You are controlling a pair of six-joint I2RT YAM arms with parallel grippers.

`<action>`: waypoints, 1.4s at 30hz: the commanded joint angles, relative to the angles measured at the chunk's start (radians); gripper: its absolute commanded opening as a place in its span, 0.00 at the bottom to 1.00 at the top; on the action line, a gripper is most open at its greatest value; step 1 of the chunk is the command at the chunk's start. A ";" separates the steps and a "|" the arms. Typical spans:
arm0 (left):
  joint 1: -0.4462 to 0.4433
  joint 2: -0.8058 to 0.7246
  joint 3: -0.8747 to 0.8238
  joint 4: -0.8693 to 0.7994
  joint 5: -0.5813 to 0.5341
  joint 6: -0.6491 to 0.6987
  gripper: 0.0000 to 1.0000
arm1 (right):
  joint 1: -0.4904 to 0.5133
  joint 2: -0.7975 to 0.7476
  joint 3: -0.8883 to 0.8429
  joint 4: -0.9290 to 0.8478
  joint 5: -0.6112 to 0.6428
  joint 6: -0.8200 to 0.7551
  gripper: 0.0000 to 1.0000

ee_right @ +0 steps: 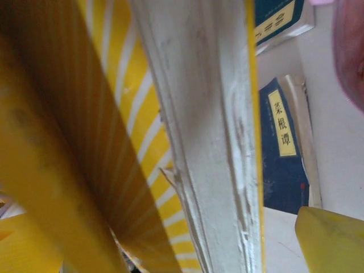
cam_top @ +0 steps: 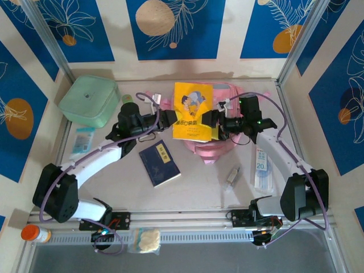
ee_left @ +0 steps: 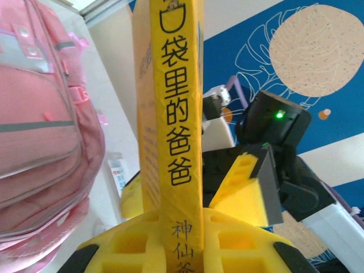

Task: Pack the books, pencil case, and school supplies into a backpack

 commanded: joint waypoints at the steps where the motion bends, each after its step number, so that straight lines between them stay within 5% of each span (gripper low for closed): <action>1: -0.027 0.020 0.070 0.155 0.007 -0.033 0.00 | 0.008 -0.051 -0.029 0.134 -0.097 0.086 1.00; 13: -0.028 0.023 0.099 -0.134 -0.071 0.134 0.00 | -0.039 -0.170 -0.055 0.134 -0.111 0.087 0.91; 26: -0.047 0.042 0.117 -0.184 -0.062 0.184 0.00 | -0.044 -0.117 -0.011 -0.011 -0.026 0.010 0.20; 31: -0.054 0.055 0.132 -0.232 -0.069 0.219 0.01 | -0.059 -0.125 0.008 -0.065 -0.008 -0.016 0.02; 35: -0.056 0.057 0.163 -0.318 -0.074 0.312 0.24 | -0.081 -0.146 0.060 -0.193 0.060 -0.068 0.00; 42: -0.087 0.126 0.339 -0.737 -0.325 0.813 0.45 | -0.219 -0.191 0.065 -0.359 0.180 -0.109 0.00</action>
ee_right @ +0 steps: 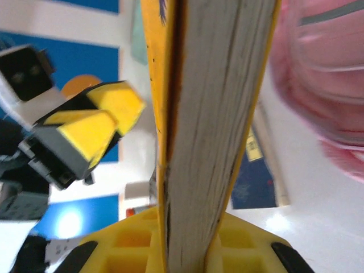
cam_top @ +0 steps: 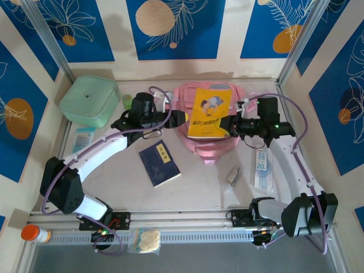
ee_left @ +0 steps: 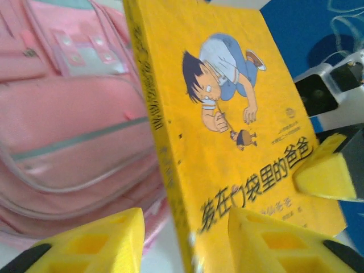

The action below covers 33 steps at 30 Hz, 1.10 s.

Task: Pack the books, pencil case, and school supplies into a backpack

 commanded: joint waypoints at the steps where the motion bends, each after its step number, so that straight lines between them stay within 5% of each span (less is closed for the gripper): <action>1: -0.045 0.054 0.079 -0.198 -0.150 0.351 0.47 | -0.074 -0.038 0.018 -0.111 0.068 -0.052 0.00; 11: -0.124 0.407 0.373 -0.370 -0.155 0.771 0.57 | -0.309 -0.079 -0.044 -0.166 0.133 -0.054 0.00; 21: -0.144 0.636 0.573 -0.449 -0.114 0.903 0.60 | -0.386 -0.074 -0.068 -0.177 0.106 -0.072 0.00; 33: -0.190 0.796 0.725 -0.505 -0.280 0.958 0.64 | -0.388 -0.062 -0.088 -0.149 0.082 -0.055 0.00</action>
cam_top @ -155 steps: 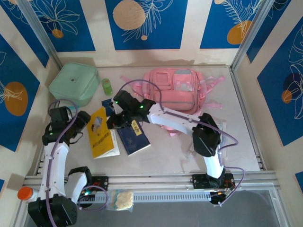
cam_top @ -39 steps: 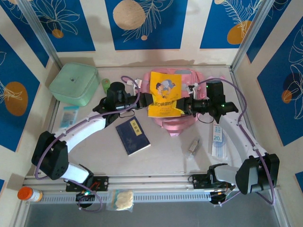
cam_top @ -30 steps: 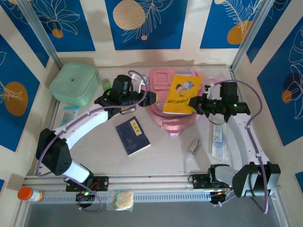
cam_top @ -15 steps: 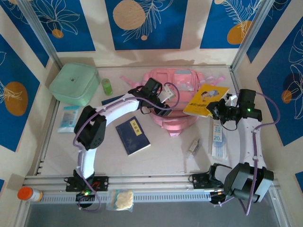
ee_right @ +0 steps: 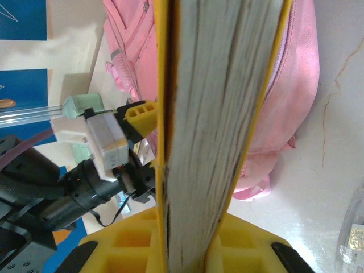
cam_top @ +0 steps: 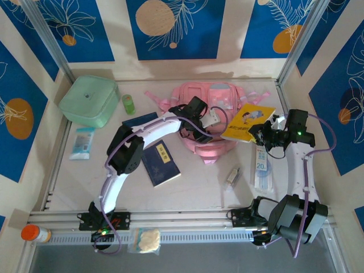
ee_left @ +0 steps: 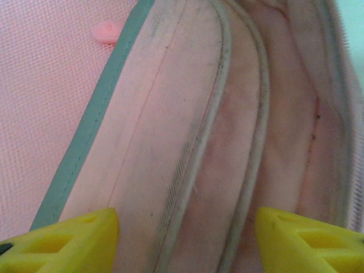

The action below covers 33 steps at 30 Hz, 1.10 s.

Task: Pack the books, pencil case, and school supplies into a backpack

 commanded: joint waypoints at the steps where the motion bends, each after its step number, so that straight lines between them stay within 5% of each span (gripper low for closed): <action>1: -0.007 0.052 0.054 -0.034 -0.074 0.029 0.63 | -0.004 -0.013 -0.001 0.037 -0.060 -0.015 0.00; 12: -0.005 0.058 0.076 0.008 -0.159 0.016 0.16 | -0.003 -0.018 -0.015 0.049 -0.076 -0.005 0.00; 18: -0.006 0.003 0.053 0.009 -0.157 -0.027 0.02 | -0.005 -0.033 -0.001 0.025 -0.071 -0.011 0.00; 33: -0.014 -0.293 -0.137 0.058 -0.224 -0.264 0.00 | -0.006 -0.144 0.068 -0.200 -0.001 -0.028 0.00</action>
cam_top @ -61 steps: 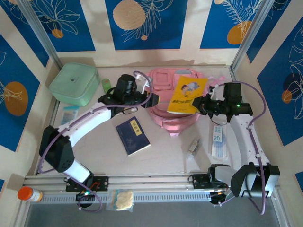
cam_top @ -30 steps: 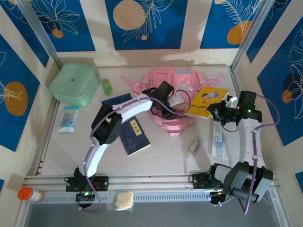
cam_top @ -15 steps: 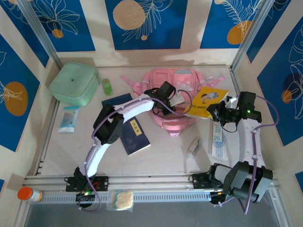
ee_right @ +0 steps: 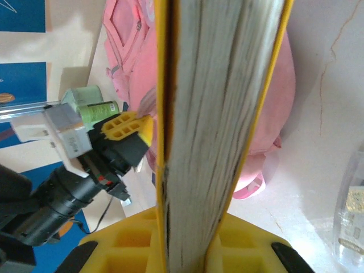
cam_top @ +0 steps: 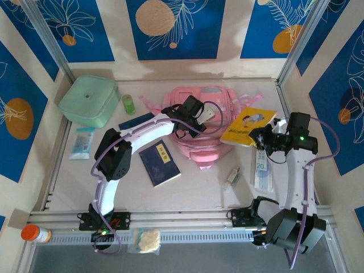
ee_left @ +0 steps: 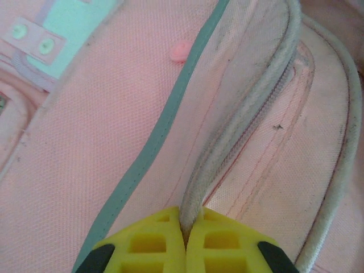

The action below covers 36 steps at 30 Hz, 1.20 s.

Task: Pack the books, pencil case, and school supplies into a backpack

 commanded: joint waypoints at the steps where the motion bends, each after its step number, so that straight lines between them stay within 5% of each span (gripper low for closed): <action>1: -0.004 -0.103 0.015 0.030 -0.041 -0.064 0.00 | -0.005 -0.050 0.041 -0.072 -0.016 -0.033 0.00; 13: 0.014 -0.072 0.261 -0.058 -0.095 0.009 0.00 | 0.022 -0.169 0.013 -0.208 0.046 -0.059 0.00; 20: 0.030 -0.018 0.388 -0.077 -0.047 -0.001 0.00 | 0.137 -0.185 -0.028 -0.197 0.090 -0.023 0.00; 27: 0.038 -0.030 0.386 -0.052 0.035 -0.015 0.00 | 0.354 -0.081 -0.138 0.188 -0.027 0.095 0.00; 36: 0.047 -0.033 0.383 -0.044 0.050 -0.046 0.00 | 0.404 0.197 -0.184 0.689 -0.090 0.131 0.00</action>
